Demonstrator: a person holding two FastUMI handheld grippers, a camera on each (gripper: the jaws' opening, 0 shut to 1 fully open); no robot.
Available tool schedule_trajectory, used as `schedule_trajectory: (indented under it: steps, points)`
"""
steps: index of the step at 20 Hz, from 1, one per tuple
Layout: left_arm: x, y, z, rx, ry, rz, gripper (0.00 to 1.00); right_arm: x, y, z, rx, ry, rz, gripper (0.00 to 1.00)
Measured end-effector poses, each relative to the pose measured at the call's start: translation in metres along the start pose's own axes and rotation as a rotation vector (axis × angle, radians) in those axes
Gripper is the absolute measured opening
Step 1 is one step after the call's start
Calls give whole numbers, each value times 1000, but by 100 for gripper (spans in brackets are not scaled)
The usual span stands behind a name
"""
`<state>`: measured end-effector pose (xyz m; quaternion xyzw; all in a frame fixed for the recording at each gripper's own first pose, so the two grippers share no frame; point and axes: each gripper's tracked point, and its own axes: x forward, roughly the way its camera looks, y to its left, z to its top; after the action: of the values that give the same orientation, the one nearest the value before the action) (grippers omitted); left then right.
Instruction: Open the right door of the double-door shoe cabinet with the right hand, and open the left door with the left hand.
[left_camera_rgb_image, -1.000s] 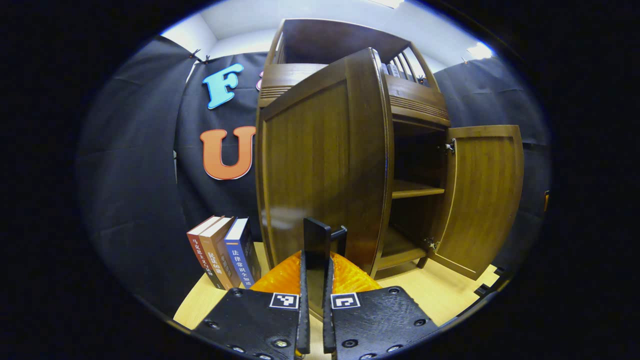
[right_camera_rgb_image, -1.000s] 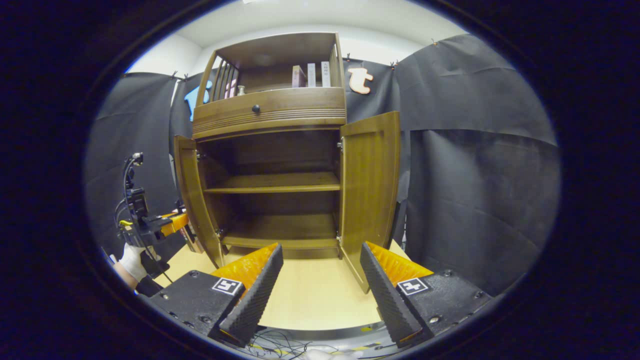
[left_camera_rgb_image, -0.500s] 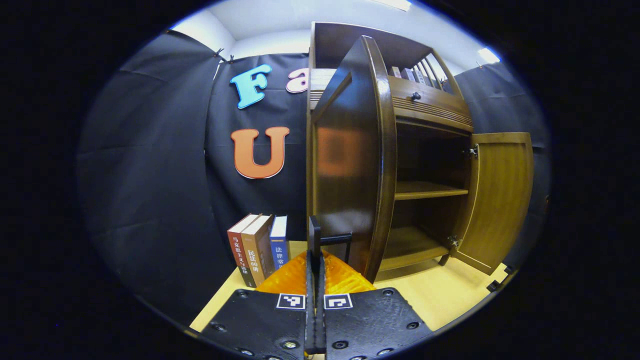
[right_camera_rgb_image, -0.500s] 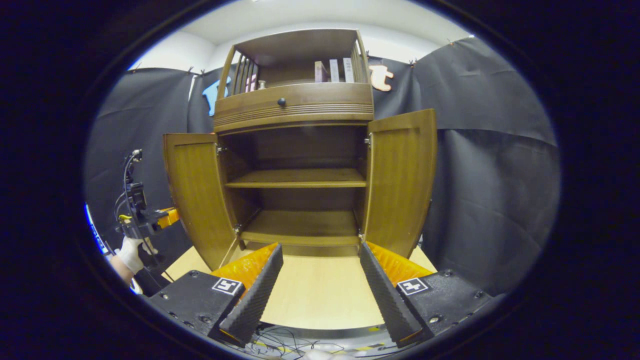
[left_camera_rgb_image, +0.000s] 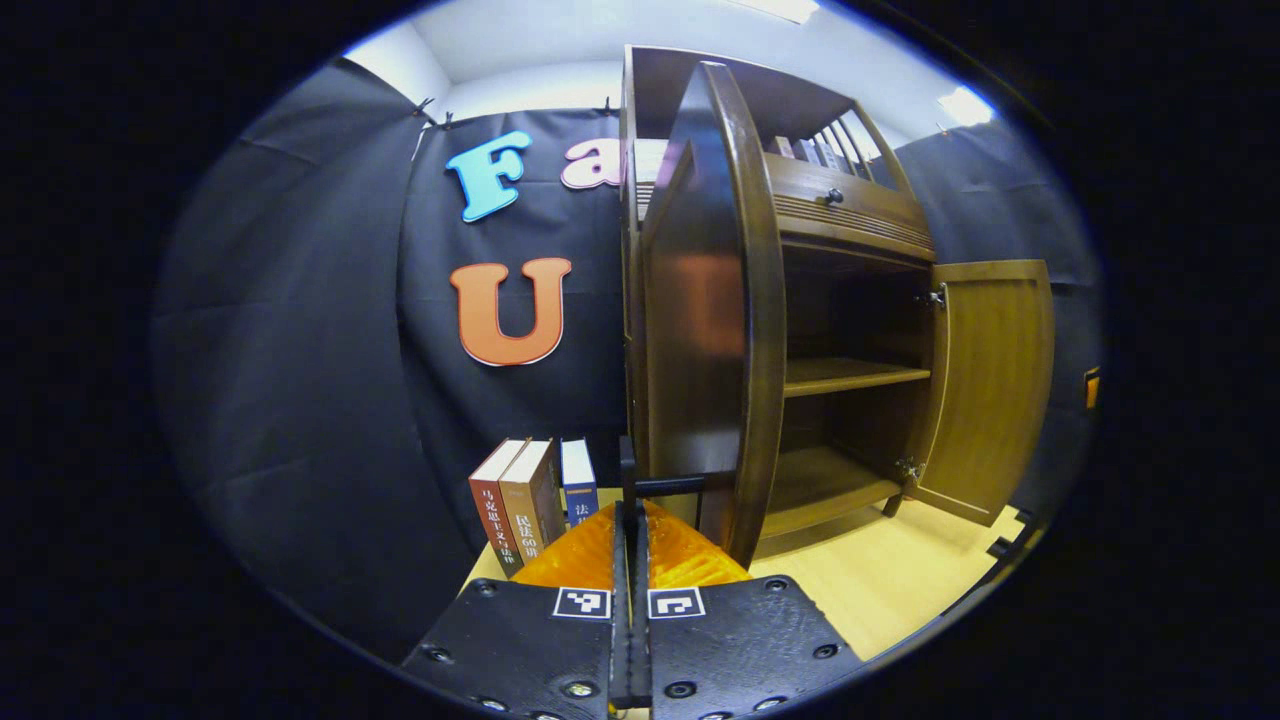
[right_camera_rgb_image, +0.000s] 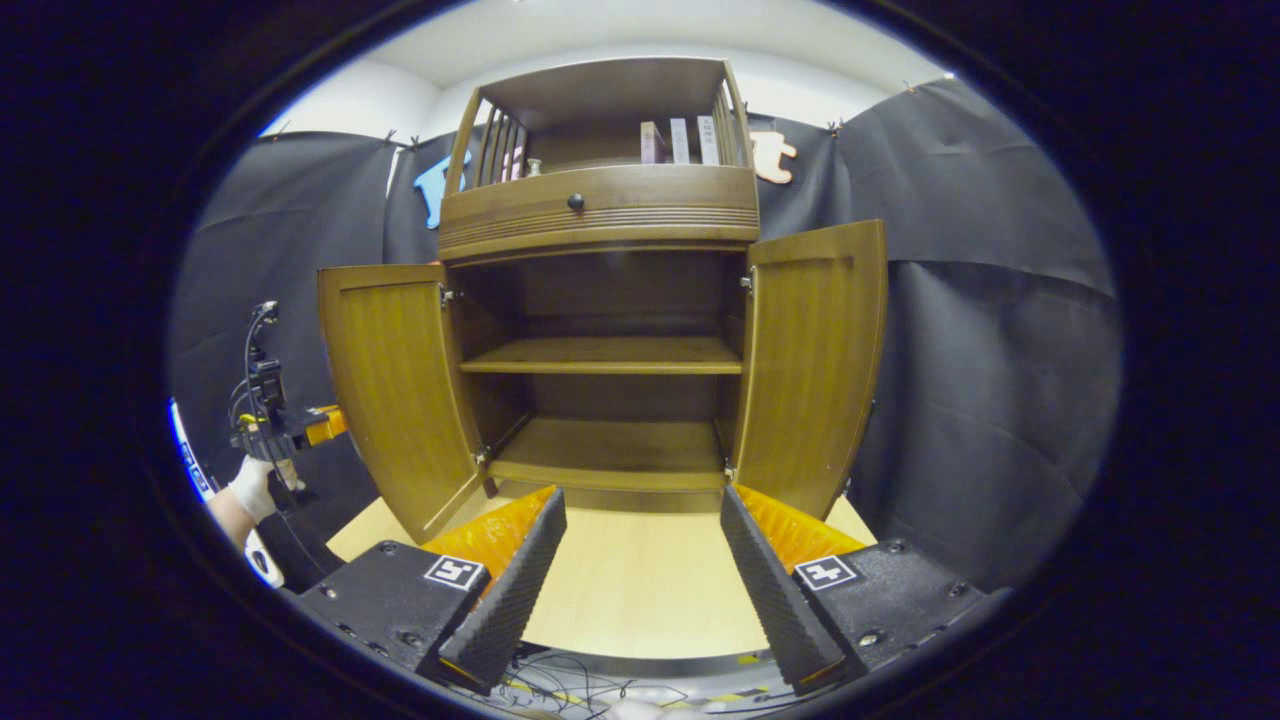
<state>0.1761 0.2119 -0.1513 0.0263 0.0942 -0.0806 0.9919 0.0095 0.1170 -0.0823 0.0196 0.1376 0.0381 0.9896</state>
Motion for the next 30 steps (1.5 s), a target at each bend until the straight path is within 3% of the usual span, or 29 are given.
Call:
schedule_trajectory:
  steps: [10, 16, 23, 25, 26, 27, 30]
  points:
    - [-1, 21, -4, -7, 24, -132, 0, -1, -5, 4, -32, -9, -7, 99]
    - [-23, 20, -10, 43, 55, -116, 3, -1, 0, 9, -76, -33, 1, 98]
    - [-44, 37, -27, 27, 90, -15, 92, 8, 15, 8, -96, -35, 47, 99]
    - [-56, 40, -23, 34, 85, 6, 97, 11, 18, 9, -104, -33, 56, 99]
    - [-61, 37, -17, 28, 75, 10, 90, 10, 17, 9, -109, -34, 54, 98]
    - [-68, 29, -9, 17, 62, 10, 97, 10, 15, 10, -115, -37, 48, 98]
    - [-86, 3, 31, 50, -6, 37, 96, 10, 6, 13, -118, -49, 18, 99]
